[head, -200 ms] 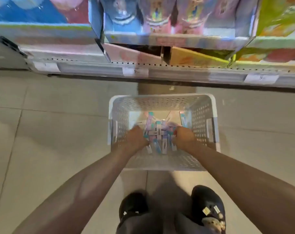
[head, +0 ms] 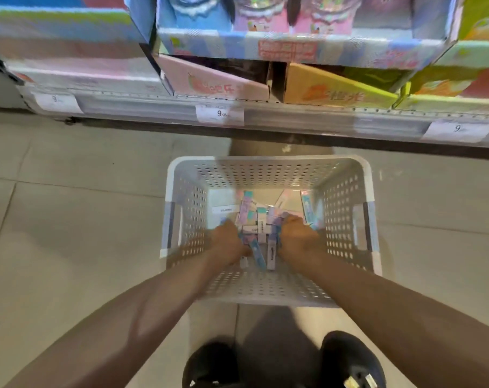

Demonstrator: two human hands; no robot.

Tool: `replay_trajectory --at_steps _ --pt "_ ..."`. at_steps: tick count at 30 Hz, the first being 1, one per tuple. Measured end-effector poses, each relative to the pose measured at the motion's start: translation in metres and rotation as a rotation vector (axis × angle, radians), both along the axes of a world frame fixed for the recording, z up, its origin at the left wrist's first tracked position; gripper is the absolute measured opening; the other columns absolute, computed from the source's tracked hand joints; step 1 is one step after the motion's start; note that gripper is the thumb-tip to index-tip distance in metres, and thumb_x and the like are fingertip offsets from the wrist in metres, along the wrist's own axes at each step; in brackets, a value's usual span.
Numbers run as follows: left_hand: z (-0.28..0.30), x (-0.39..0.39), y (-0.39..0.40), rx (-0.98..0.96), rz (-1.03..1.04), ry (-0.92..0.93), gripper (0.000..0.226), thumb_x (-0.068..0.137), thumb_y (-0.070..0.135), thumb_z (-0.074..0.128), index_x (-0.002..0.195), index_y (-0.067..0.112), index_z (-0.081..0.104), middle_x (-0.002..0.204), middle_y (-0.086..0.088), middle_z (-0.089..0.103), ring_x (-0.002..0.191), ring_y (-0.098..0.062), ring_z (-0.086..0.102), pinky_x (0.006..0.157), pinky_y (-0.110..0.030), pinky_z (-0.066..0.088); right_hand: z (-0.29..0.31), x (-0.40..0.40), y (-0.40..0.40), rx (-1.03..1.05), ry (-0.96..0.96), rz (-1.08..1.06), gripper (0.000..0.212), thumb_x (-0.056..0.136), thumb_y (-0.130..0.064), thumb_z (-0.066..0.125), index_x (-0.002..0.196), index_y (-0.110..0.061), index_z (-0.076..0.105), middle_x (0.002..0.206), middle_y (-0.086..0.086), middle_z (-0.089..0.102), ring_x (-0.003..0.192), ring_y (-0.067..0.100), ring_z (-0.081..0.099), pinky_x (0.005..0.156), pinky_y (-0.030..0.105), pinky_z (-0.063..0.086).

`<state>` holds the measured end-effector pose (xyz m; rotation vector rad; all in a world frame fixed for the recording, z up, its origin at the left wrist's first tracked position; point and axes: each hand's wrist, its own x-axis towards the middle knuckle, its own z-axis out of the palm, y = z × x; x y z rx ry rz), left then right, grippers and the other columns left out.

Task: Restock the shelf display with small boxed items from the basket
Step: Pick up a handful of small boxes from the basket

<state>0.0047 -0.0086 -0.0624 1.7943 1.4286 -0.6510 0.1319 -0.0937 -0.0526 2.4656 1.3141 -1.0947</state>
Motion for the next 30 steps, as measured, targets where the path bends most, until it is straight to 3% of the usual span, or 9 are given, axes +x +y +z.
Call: replay_trajectory --at_steps 2,4,8,10,13,21,24,27,30 --pt "-0.008 0.001 -0.004 0.053 -0.049 -0.002 0.054 0.074 0.022 0.073 0.118 0.003 0.047 0.117 -0.015 0.059 0.107 -0.031 0.061 0.083 -0.035 0.050 -0.011 -0.002 0.005 0.146 -0.081 0.052 0.022 0.074 -0.002 0.048 0.089 -0.006 0.063 0.079 0.009 0.064 0.069 0.027 0.066 0.062 0.029 0.053" --pt "-0.019 0.000 -0.005 0.062 -0.026 -0.044 0.063 0.069 0.026 0.077 0.119 0.003 0.047 0.117 -0.015 0.059 0.108 -0.029 0.059 0.084 -0.034 0.050 -0.009 -0.005 0.010 0.145 -0.128 0.071 0.018 0.052 -0.010 0.060 0.066 -0.003 0.069 0.055 0.006 0.064 0.047 0.016 0.065 0.043 0.018 0.047" --pt "-0.018 0.001 -0.005 0.100 0.003 -0.104 0.049 0.072 0.020 0.075 0.111 0.004 0.050 0.108 -0.014 0.064 0.099 -0.028 0.063 0.070 -0.029 0.047 -0.001 -0.009 0.008 0.156 -0.073 0.025 0.041 0.056 -0.006 0.082 0.091 0.006 0.065 0.076 0.014 0.071 0.069 0.017 0.070 0.060 0.021 0.052" --pt "-0.017 0.001 -0.005 0.089 0.012 -0.088 0.047 0.068 0.012 0.076 0.107 0.007 0.050 0.105 -0.011 0.065 0.095 -0.028 0.065 0.069 -0.030 0.051 0.003 -0.009 0.007 0.098 -0.045 -0.001 0.038 0.088 -0.004 0.052 0.123 0.007 0.042 0.113 0.018 0.064 0.104 0.026 0.063 0.084 0.031 0.049" --pt "-0.013 0.001 -0.003 0.076 0.027 -0.058 0.037 0.071 0.008 0.069 0.104 0.008 0.053 0.100 -0.009 0.066 0.092 -0.026 0.065 0.062 -0.027 0.047 0.006 -0.006 0.005 0.047 0.087 -0.104 0.040 0.096 -0.008 0.033 0.135 0.000 0.029 0.134 0.013 0.051 0.123 0.027 0.049 0.098 0.032 0.039" --pt "-0.014 0.002 -0.003 -0.057 0.121 -0.130 0.030 0.088 0.019 0.054 0.110 -0.001 0.055 0.105 -0.018 0.064 0.093 -0.034 0.065 0.069 -0.031 0.055 0.004 -0.003 0.012 -0.035 0.030 -0.129 0.030 0.090 -0.008 0.046 0.120 -0.006 0.049 0.125 0.012 0.057 0.113 0.027 0.057 0.084 0.032 0.048" --pt "-0.012 0.006 -0.008 -0.079 0.118 -0.169 0.015 0.088 0.014 0.050 0.097 0.005 0.057 0.101 -0.015 0.064 0.093 -0.031 0.060 0.070 -0.029 0.049 0.004 -0.002 0.013 -0.096 0.064 -0.112 0.028 0.091 -0.007 0.044 0.118 -0.005 0.049 0.124 0.013 0.057 0.113 0.028 0.056 0.085 0.033 0.048" --pt "-0.008 0.014 -0.012 -0.068 0.150 -0.251 0.012 0.078 0.011 0.062 0.089 0.005 0.061 0.084 -0.012 0.067 0.078 -0.030 0.064 0.067 -0.034 0.055 0.010 0.000 0.014 -0.138 0.113 -0.099 0.030 0.090 -0.008 0.046 0.119 -0.008 0.048 0.126 0.013 0.055 0.114 0.028 0.054 0.084 0.031 0.045" --pt "-0.007 0.020 -0.014 -0.051 0.124 -0.241 0.030 0.070 0.015 0.076 0.095 0.003 0.064 0.092 -0.019 0.071 0.083 -0.035 0.069 0.074 -0.042 0.058 0.012 -0.001 0.015 -0.182 0.179 -0.139 0.026 0.091 -0.017 0.048 0.116 -0.010 0.051 0.125 0.010 0.056 0.114 0.026 0.054 0.079 0.028 0.040"
